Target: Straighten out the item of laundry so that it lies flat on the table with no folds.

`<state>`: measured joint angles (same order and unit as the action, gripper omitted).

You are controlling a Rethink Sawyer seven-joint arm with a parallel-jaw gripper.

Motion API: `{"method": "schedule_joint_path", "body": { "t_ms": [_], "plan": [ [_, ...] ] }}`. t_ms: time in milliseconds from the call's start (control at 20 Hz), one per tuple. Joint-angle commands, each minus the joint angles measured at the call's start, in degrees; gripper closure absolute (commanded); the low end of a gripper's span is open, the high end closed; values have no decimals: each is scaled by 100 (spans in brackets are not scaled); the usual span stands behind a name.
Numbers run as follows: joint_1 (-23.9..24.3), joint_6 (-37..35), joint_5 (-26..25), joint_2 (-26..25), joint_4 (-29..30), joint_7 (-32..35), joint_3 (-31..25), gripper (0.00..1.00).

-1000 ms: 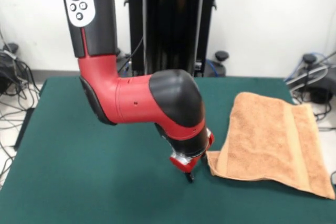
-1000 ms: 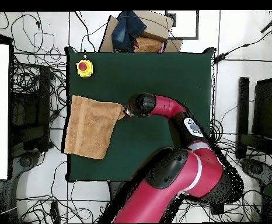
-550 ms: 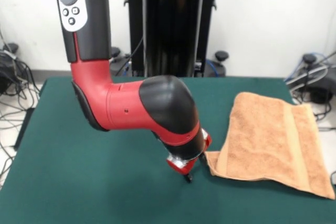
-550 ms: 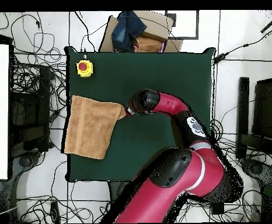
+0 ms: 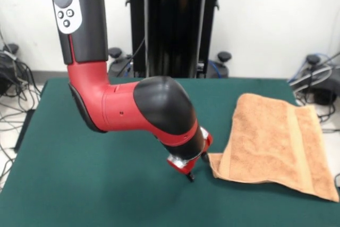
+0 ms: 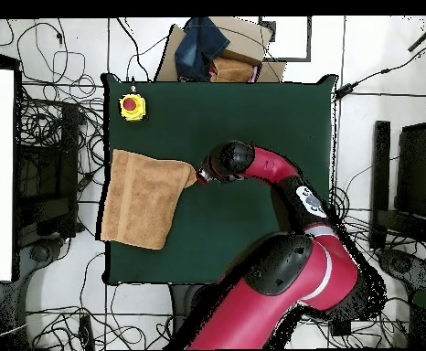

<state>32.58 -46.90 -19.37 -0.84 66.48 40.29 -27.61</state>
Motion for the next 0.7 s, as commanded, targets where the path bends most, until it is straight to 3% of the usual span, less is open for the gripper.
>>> {"method": "schedule_joint_path", "body": {
  "t_ms": [50,250,450,700],
  "plan": [
    [27,-344,-364,-30,608,-413,42,0],
    [20,-389,-360,-47,544,-449,33,0],
    [40,-392,-304,365,966,-230,29,0],
    [10,-464,-219,170,779,-242,-17,0]
  ]
}}
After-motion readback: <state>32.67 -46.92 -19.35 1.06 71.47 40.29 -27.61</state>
